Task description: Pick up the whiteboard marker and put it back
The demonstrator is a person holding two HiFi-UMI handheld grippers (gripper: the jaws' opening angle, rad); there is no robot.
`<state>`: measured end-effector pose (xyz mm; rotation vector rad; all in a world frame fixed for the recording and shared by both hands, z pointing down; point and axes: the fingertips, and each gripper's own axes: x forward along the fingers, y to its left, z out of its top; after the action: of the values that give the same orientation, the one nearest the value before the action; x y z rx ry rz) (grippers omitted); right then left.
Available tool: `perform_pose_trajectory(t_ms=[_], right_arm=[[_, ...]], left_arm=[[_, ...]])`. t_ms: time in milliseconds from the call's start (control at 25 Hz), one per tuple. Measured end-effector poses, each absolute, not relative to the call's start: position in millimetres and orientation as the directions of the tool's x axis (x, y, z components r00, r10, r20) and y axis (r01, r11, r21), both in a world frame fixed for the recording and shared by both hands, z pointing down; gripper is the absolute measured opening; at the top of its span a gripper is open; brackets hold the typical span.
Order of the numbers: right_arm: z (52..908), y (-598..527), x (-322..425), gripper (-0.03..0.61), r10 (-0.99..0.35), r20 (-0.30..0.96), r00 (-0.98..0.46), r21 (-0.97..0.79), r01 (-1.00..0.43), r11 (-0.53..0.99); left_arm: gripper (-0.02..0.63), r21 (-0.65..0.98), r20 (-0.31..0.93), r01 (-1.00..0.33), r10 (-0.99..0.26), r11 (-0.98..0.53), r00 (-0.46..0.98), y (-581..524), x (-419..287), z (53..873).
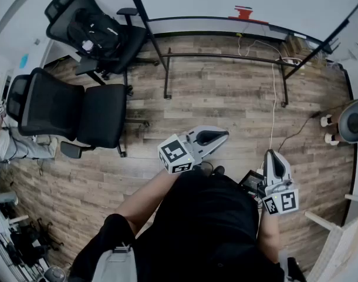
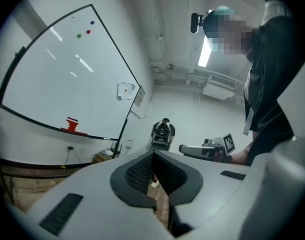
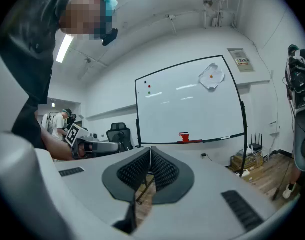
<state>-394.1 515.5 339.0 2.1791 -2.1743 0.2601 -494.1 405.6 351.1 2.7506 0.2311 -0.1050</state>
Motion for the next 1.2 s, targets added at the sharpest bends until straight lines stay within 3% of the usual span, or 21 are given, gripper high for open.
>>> perform_pose_trajectory(t_ms=[240, 600, 1200], right_arm=[[362, 427, -387, 0.020, -0.989, 0.137, -0.057, -0.103, -0.994, 0.043], [366, 401, -380, 0.020, -0.981, 0.190, -0.022, -0.083, -0.996, 0.006], [360, 389, -391, 0.021, -0.966, 0.243, 0.090, -0.060, -0.992, -0.108]], left_arm=[[0.012, 0.292, -0.013, 0.001, -0.003, -0.956, 1.000, 318, -542, 368], [0.012, 0.281, -0.054, 0.073, 0.060, -0.957, 0.997, 310, -532, 361], [0.012, 0.355, -0.090, 0.084, 0.056, -0.931, 0.994, 254, -560, 383]])
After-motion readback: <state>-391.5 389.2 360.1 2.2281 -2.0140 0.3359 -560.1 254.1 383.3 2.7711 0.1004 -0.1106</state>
